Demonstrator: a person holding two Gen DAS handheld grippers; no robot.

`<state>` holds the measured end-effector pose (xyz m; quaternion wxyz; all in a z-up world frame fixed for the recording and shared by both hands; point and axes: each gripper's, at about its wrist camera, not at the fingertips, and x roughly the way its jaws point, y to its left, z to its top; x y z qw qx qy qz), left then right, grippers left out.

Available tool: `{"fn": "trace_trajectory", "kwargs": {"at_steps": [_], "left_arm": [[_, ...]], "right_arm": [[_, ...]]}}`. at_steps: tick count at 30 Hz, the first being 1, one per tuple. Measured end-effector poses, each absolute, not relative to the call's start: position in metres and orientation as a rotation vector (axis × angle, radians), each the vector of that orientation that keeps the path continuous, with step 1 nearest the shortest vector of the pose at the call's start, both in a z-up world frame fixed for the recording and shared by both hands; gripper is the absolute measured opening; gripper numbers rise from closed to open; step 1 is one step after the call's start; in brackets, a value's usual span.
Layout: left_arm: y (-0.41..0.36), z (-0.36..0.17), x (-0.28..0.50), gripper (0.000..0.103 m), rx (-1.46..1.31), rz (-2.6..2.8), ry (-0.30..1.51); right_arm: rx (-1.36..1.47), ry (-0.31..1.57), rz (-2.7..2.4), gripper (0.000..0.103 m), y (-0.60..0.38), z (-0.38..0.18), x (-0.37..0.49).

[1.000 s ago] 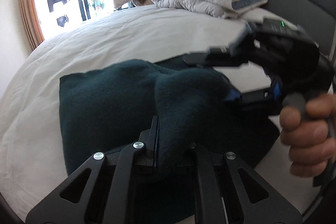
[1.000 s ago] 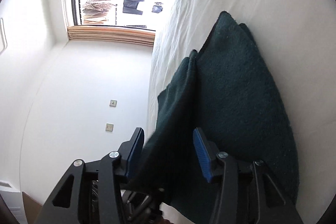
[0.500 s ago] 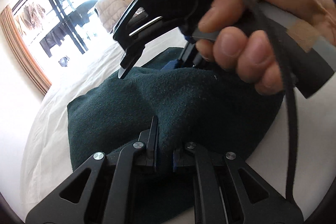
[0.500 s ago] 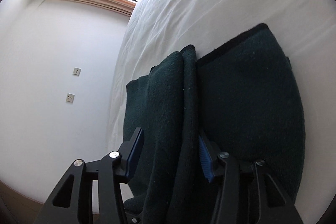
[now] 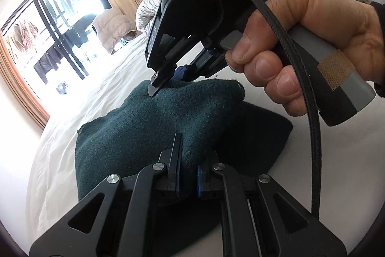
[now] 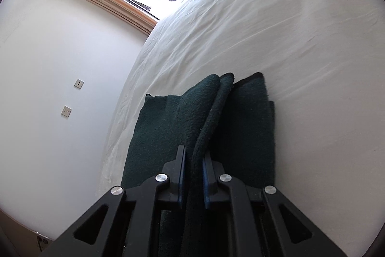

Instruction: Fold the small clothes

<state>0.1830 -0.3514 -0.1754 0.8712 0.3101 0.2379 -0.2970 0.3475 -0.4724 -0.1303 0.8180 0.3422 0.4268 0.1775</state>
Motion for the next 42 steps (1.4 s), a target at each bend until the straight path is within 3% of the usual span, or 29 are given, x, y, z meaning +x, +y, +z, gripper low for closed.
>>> {"fn": "trace_trajectory", "kwargs": {"at_steps": [15,23,26,27,28,31,38,42], "left_arm": [[-0.361,-0.178,0.222,0.008,0.691,-0.667,0.549],[-0.34,-0.153,0.241,0.01,0.587,-0.71,0.626],[-0.305,-0.132,0.237,0.01,0.469,-0.768,0.649],[-0.292,-0.123,0.238,0.01,0.43,-0.773,0.642],[-0.279,-0.115,0.24,0.01,0.394,-0.772,0.634],[-0.247,-0.09,0.27,0.01,0.306,-0.724,0.618],[-0.237,-0.104,0.382,0.01,0.262,-0.596,0.781],[-0.24,-0.138,0.391,0.009,0.296,-0.577,0.844]], "right_arm": [[0.711,0.89,0.321,0.012,-0.477,-0.15,0.335],[0.755,0.865,0.329,0.01,-0.483,-0.166,0.333],[0.796,0.864,0.343,0.012,-0.488,-0.168,0.33],[0.814,0.867,0.337,0.015,-0.49,-0.167,0.328],[0.825,0.873,0.323,0.024,-0.492,-0.165,0.324],[0.791,0.874,0.277,0.031,-0.488,-0.15,0.308],[0.664,0.974,0.268,0.032,-0.459,-0.146,0.282],[0.654,0.957,0.254,0.031,-0.459,-0.149,0.268]]}}
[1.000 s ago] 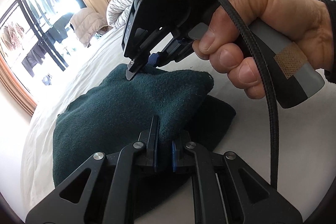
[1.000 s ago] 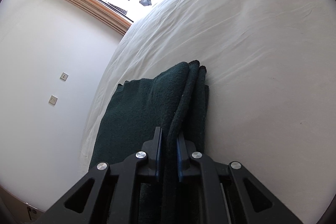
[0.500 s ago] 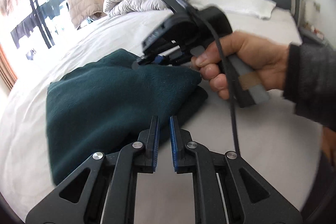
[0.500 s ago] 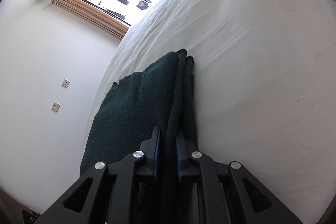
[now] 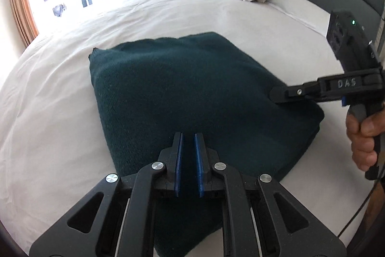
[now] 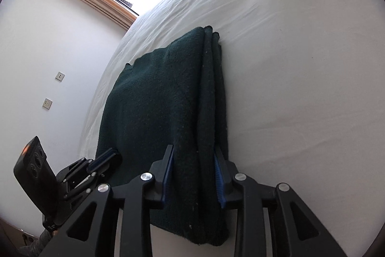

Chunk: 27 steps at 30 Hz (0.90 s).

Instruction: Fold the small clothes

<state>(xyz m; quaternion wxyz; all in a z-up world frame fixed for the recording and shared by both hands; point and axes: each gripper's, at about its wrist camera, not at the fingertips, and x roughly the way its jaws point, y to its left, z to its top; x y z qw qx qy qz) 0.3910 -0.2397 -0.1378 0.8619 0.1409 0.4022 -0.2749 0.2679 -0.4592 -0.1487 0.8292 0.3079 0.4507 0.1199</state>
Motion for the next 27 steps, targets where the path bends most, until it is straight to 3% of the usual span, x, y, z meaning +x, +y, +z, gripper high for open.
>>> {"fn": "trace_trajectory", "kwargs": {"at_steps": [4,12,14,15,16,22,27], "left_arm": [[-0.237,-0.15,0.388,0.009,0.321,-0.579,0.856],[-0.247,-0.165,0.389,0.009,0.329,-0.57,0.901],[-0.247,-0.167,0.387,0.009,0.323,-0.57,0.904],[-0.247,-0.169,0.38,0.009,0.318,-0.571,0.904],[-0.246,-0.169,0.38,0.009,0.314,-0.573,0.905],[-0.244,-0.171,0.363,0.009,0.307,-0.574,0.902],[-0.24,-0.17,0.355,0.009,0.302,-0.573,0.903]], "right_arm": [[0.586,0.948,0.226,0.018,-0.458,-0.148,0.25],[0.651,0.922,0.223,0.013,-0.471,-0.16,0.222],[0.649,0.943,0.2,0.015,-0.473,-0.154,0.218],[0.637,0.96,0.157,0.025,-0.474,-0.15,0.216],[0.606,0.964,0.101,0.042,-0.473,-0.143,0.213],[0.516,0.861,0.12,0.041,-0.449,-0.102,0.222],[0.433,0.916,0.163,0.04,-0.424,-0.122,0.246]]}}
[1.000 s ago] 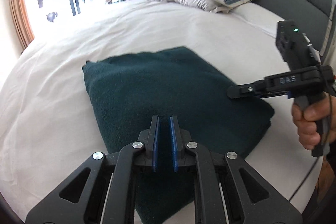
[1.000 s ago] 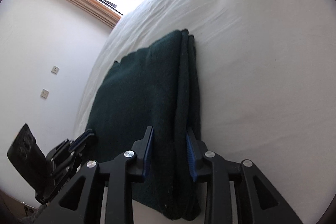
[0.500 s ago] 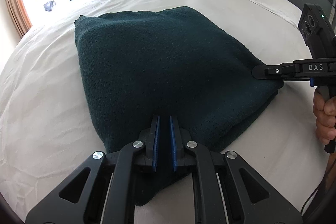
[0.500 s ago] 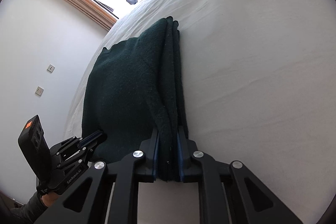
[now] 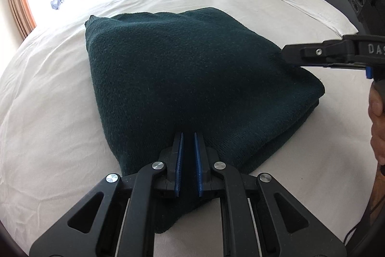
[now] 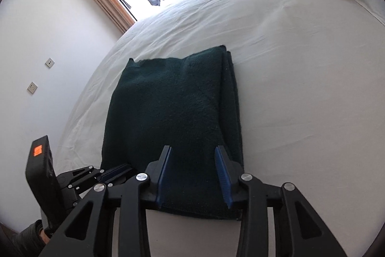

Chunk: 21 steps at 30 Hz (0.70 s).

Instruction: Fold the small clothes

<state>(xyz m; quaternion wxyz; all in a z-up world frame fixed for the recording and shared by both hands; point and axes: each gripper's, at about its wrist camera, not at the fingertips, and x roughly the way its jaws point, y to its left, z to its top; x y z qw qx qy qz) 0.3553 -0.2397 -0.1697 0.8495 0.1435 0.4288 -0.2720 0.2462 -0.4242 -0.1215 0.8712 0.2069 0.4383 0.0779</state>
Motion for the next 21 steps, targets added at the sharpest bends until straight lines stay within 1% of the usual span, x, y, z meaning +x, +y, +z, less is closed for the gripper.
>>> {"fn": "trace_trajectory", "kwargs": {"at_steps": [1,5,9,12,14,15,17,19,21], "left_arm": [[-0.239,-0.17,0.355,0.009,0.301,-0.574,0.902],[-0.234,-0.166,0.349,0.009,0.289,-0.586,0.895],[-0.208,-0.141,0.342,0.01,0.2,-0.617,0.871],[-0.179,-0.116,0.354,0.01,0.124,-0.549,0.8],[-0.166,-0.11,0.377,0.014,0.053,-0.521,0.818],[-0.164,-0.109,0.388,0.014,0.04,-0.5,0.827],[-0.166,-0.112,0.408,0.014,0.023,-0.496,0.846],[-0.168,-0.128,0.429,0.014,-0.047,-0.516,0.947],[-0.163,-0.135,0.441,0.015,-0.144,-0.532,0.981]], "right_arm": [[0.408,0.919,0.151,0.039,-0.423,-0.128,0.242],[0.341,0.838,0.174,0.039,-0.424,-0.136,0.212],[0.344,0.814,0.191,0.039,-0.435,-0.125,0.189],[0.376,0.777,0.154,0.058,-0.45,-0.109,0.182],[0.438,0.745,0.175,0.058,-0.46,-0.102,0.189],[0.461,0.748,0.177,0.06,-0.464,-0.101,0.198],[0.522,0.771,0.23,0.064,-0.468,-0.105,0.221],[0.574,0.822,0.245,0.065,-0.472,-0.115,0.247],[0.632,0.862,0.272,0.065,-0.476,-0.126,0.268]]}}
